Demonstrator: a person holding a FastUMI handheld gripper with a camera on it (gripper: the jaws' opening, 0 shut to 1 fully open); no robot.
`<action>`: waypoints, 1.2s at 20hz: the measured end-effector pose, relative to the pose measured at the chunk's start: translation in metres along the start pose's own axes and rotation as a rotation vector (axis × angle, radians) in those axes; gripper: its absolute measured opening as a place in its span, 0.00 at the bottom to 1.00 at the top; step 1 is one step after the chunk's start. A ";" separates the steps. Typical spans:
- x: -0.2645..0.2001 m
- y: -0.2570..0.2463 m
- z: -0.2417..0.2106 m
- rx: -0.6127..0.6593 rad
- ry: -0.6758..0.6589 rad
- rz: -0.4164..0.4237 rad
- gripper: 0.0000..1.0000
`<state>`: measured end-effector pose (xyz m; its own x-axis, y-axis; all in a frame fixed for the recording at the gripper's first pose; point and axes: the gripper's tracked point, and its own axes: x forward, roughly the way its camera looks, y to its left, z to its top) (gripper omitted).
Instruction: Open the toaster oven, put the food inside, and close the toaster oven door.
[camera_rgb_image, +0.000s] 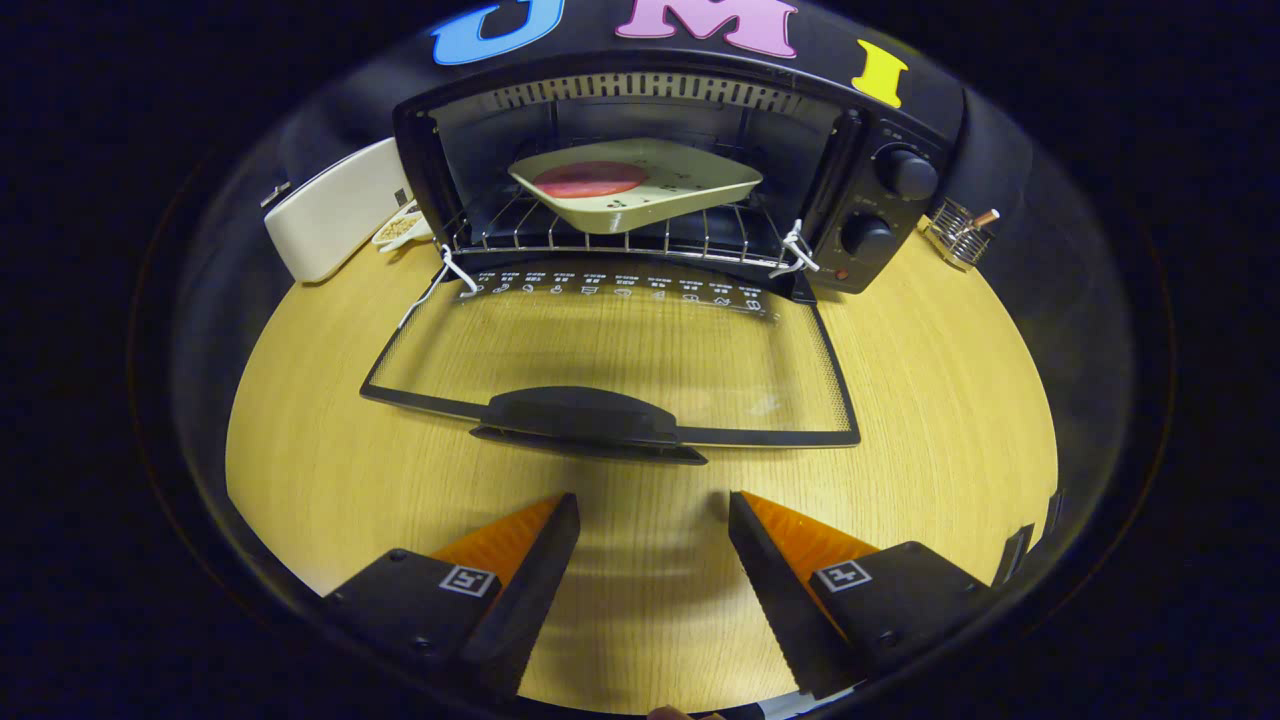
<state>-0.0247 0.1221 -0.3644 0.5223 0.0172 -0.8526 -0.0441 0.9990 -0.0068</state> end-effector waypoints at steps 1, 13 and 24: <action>0.002 0.000 0.004 -0.009 -0.004 -0.002 0.99; -0.017 0.010 0.037 -0.135 -0.125 0.034 0.99; -0.075 0.006 0.098 -0.190 -0.360 0.037 1.00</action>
<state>0.0192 0.1305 -0.2492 0.7809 0.1005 -0.6165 -0.2077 0.9726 -0.1045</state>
